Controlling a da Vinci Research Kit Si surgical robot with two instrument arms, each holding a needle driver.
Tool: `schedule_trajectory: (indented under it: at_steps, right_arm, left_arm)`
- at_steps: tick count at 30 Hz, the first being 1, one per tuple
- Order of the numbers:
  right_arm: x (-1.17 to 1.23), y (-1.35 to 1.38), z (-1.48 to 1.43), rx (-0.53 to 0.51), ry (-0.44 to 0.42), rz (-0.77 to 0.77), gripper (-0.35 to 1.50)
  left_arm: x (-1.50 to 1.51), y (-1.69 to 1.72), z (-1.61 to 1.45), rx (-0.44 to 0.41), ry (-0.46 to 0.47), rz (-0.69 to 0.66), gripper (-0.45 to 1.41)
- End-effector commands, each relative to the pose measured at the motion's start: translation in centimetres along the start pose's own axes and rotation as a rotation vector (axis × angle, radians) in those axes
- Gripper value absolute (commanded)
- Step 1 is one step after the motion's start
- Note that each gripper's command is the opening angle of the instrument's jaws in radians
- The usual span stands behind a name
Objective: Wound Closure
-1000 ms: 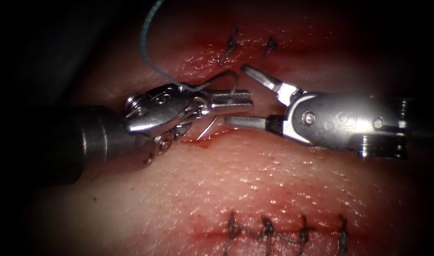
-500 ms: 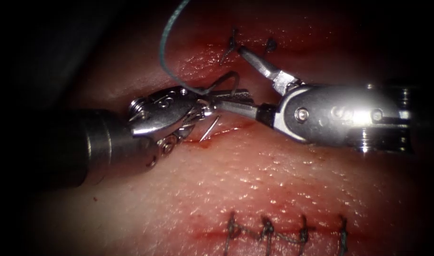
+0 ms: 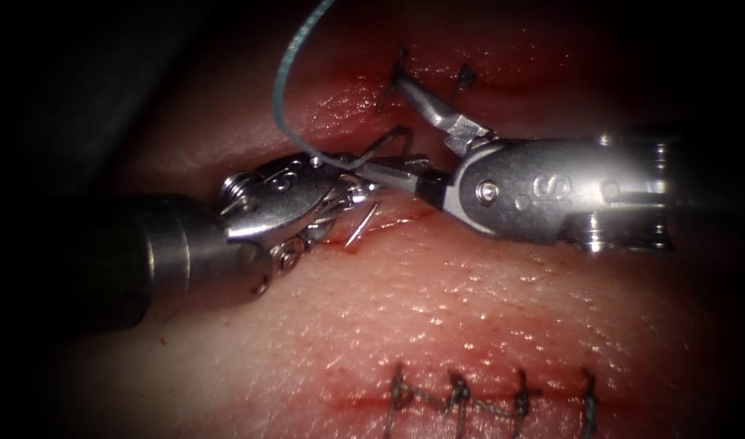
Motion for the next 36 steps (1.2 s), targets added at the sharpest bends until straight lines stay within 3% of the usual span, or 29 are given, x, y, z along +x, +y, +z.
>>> schedule_trajectory:
  at_steps: [1, 6, 7, 11, 14, 18, 20, 22, 28, 29, 33, 36]
  right_arm:
    - [-0.01, -0.09, 0.04, 0.018, 0.008, -0.019, -0.35]
    - [-0.01, -0.08, 0.01, 0.058, 0.000, -0.049, -0.35]
    - [-0.03, -0.07, 0.00, 0.068, 0.002, -0.049, -0.35]
    - [-0.09, 0.00, 0.01, 0.117, 0.010, -0.049, -0.35]
    - [-0.19, 0.11, 0.12, 0.228, 0.053, -0.008, -0.35]
    - [-0.37, 0.24, 0.32, 0.368, 0.140, 0.064, -0.35]
    - [-0.48, 0.31, 0.43, 0.413, 0.194, 0.077, -0.35]
    - [-0.54, 0.34, 0.51, 0.434, 0.251, 0.086, -0.35]
    - [-0.51, 0.30, 0.60, 0.433, 0.316, 0.051, -0.35]
    - [-0.49, 0.27, 0.62, 0.438, 0.339, 0.037, -0.35]
    - [-0.45, 0.19, 0.65, 0.467, 0.370, -0.019, -0.35]
    - [-0.45, 0.13, 0.68, 0.484, 0.387, -0.053, -0.35]
  left_arm:
    - [-0.03, -0.02, 0.07, -0.003, 0.000, 0.003, -0.45]
    - [-0.02, 0.00, 0.07, -0.001, 0.000, 0.001, -0.45]
    - [-0.02, 0.02, 0.05, 0.000, -0.001, 0.000, -0.30]
    - [0.02, 0.07, 0.03, 0.017, -0.003, -0.005, 0.89]
    - [0.05, 0.14, -0.05, 0.026, -0.008, -0.009, 1.16]
    - [0.02, 0.23, -0.27, 0.028, -0.025, 0.051, 1.28]
    - [-0.06, 0.27, -0.38, 0.027, -0.050, 0.078, 1.26]
    - [-0.20, 0.27, -0.49, 0.084, -0.088, 0.152, 1.23]
    - [-0.68, 0.24, -0.62, 0.186, -0.198, 0.230, 0.93]
    - [-0.83, 0.23, -0.64, 0.212, -0.236, 0.244, 0.77]
    - [-1.09, 0.24, -0.62, 0.242, -0.291, 0.265, 0.49]
    - [-1.20, 0.28, -0.58, 0.249, -0.314, 0.275, 0.42]
